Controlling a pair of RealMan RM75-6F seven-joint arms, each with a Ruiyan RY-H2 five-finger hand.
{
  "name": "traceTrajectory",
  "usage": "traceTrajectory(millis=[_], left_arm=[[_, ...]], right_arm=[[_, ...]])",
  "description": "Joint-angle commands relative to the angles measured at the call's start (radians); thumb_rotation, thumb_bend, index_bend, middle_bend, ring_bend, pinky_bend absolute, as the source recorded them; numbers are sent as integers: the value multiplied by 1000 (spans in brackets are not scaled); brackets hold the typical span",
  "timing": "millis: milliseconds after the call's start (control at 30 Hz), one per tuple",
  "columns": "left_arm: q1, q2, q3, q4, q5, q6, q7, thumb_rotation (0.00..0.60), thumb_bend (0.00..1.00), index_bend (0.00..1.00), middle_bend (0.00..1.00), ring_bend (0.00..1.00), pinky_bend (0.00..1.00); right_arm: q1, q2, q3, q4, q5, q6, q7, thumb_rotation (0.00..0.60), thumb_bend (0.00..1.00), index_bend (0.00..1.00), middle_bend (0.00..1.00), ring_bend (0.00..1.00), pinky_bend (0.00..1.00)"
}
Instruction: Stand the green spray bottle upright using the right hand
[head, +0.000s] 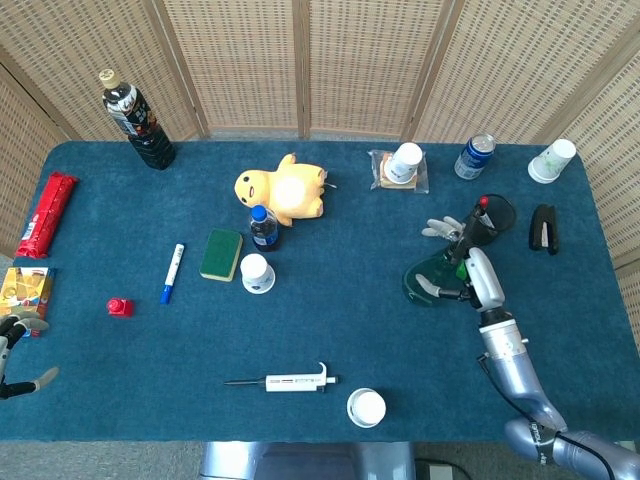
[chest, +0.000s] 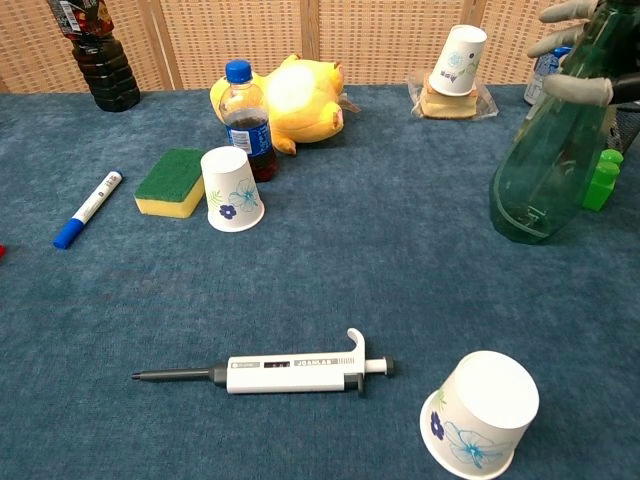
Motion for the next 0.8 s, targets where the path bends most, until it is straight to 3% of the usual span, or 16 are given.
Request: traceTrajectory(millis=[33,333,800], left_arm=[[0,0,0,0,1,0,0,523,241,314,262,213,338],[1,0,0,1,5,4,-4,522,240,314,262,213,340],[-7,-7,-1,3,12,-4,-6,525,242,314,262,213,340]], right_arm=[[1,4,-2,-3,-2,-1,-3,485,289,128,262,38,90],[0,22,-6,-25,2,-4,-20,366,305,93,241,10,42],[-27,56,-21,-39,10,5,-19,353,307,77,240,3,21]])
